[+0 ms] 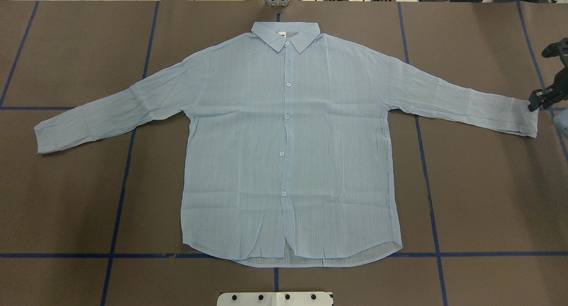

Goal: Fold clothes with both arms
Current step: 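Lower the right gripper onto the cuff of the nearest sleeve and grasp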

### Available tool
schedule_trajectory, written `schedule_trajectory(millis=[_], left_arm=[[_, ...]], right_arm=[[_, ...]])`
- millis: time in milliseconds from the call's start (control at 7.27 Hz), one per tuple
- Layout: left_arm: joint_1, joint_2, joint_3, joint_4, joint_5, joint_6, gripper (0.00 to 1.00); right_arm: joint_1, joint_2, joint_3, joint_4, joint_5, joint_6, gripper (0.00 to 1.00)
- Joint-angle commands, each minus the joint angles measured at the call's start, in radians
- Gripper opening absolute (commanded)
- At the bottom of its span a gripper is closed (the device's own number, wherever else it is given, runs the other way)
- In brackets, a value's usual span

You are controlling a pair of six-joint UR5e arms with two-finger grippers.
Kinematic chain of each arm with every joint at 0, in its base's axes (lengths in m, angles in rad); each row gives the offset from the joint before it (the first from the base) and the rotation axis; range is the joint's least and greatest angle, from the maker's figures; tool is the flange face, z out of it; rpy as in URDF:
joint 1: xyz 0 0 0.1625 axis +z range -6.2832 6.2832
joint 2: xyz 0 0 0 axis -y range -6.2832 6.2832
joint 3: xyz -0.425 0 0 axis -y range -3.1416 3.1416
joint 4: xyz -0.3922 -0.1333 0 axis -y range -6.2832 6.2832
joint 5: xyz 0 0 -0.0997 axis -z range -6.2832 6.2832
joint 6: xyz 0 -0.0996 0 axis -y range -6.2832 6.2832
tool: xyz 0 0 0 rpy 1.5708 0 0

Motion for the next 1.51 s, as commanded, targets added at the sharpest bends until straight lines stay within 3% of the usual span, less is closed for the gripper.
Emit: schedule_trajectory(millis=[0,275,688,1101,1376], left_arm=[[0.000,0.000,0.000,0.000,0.000,0.000,1.00],[0.000,0.000,0.002,0.000,0.000,0.002,1.00],[0.000,0.000,-0.008,0.000,-0.002,0.000,1.00],[0.000,0.000,-0.011,0.000,-0.003,0.000,1.00],[0.000,0.000,-0.011,-0.003,-0.003,0.000,1.00]], right_arm=[[-0.002,0.009,0.000,-0.002,-0.001,-0.008,0.00],[0.005,0.032,0.009,-0.005,0.007,-0.016,0.00],[0.011,0.025,0.160,-0.059,0.120,0.013,0.00],[-0.032,0.026,0.332,-0.048,0.220,0.351,0.00],[-0.157,0.090,0.431,-0.047,0.214,0.675,0.00]])
